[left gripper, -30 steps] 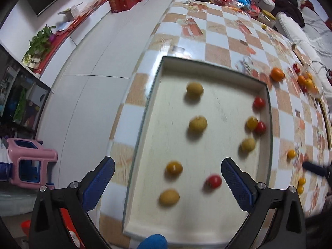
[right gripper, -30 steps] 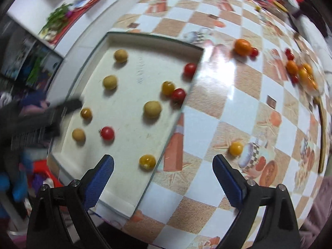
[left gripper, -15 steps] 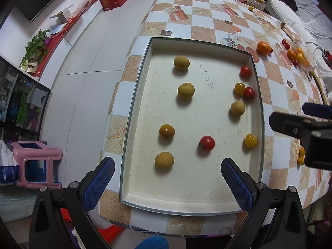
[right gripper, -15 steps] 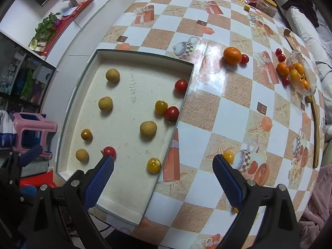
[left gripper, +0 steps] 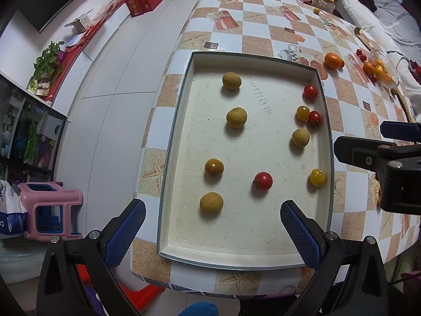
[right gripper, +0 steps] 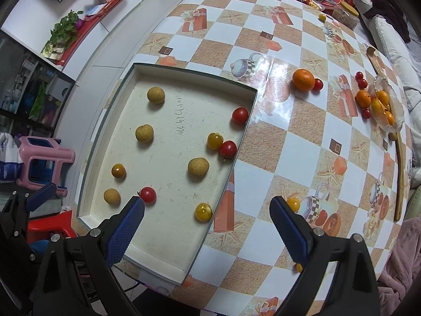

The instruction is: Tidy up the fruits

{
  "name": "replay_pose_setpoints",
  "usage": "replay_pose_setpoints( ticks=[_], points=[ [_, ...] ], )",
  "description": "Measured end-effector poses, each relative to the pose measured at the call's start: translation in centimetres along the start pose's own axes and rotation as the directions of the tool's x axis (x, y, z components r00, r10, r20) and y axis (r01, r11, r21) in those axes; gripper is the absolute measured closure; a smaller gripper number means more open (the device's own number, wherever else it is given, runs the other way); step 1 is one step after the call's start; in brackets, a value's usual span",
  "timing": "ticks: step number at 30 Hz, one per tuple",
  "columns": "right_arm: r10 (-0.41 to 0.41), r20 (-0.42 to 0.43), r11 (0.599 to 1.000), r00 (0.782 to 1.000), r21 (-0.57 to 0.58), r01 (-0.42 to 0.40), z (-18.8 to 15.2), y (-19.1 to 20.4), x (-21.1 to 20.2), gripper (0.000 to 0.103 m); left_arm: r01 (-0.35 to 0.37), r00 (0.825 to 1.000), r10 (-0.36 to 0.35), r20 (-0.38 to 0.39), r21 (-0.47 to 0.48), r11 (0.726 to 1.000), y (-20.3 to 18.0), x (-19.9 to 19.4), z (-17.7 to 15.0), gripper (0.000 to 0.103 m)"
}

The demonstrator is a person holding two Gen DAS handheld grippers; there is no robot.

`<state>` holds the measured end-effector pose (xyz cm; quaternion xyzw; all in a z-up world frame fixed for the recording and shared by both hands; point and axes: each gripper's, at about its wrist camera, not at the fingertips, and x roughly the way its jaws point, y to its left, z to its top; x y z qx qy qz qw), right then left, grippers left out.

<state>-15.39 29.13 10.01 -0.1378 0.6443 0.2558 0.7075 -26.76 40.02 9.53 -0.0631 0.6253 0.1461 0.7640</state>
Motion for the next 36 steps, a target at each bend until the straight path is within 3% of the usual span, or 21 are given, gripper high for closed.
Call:
replay_pose_setpoints(
  ticks=[36],
  points=[
    [-0.017, -0.001, 1.000, 1.000, -0.003, 0.017, -0.29, 0.76, -0.65, 0.006, 0.005, 1.000, -0.006, 0.008, 0.048, 0.999, 0.11, -0.19, -0.06, 0.000]
  ],
)
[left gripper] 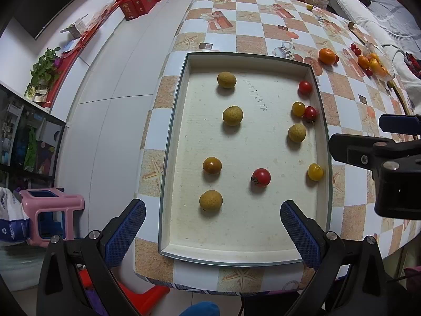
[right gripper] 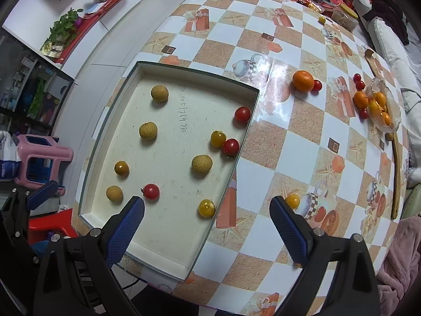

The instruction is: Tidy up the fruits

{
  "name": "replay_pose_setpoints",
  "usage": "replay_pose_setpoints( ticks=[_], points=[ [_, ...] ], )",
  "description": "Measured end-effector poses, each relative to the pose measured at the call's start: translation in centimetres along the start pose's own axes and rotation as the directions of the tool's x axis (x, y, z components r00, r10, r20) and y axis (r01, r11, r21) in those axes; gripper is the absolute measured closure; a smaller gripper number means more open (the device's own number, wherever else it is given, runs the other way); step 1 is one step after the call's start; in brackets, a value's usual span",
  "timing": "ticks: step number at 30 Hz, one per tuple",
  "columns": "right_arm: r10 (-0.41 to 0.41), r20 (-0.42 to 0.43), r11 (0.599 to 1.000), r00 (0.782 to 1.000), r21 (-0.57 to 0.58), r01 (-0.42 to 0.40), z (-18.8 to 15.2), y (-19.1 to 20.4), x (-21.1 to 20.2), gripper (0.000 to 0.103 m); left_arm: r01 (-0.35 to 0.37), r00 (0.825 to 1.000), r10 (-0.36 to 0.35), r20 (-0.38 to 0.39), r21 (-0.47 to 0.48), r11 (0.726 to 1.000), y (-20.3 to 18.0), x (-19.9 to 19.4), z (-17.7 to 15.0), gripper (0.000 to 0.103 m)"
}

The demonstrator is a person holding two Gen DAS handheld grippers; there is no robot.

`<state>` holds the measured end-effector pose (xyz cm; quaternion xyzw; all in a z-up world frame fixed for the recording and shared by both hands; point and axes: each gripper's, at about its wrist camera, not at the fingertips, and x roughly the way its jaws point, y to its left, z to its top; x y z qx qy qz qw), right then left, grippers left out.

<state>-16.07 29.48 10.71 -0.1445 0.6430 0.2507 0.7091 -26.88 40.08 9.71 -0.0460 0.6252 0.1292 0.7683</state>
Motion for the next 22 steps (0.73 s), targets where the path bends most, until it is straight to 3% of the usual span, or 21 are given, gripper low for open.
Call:
replay_pose_setpoints(
  ticks=[22],
  points=[
    [0.008, -0.009, 1.000, 1.000, 0.023, -0.007, 0.00, -0.14, 0.48, 0.006, 0.024, 1.000, -0.025, 0.007, 0.020, 1.000, -0.14, 0.13, 0.57, 0.000]
  ],
)
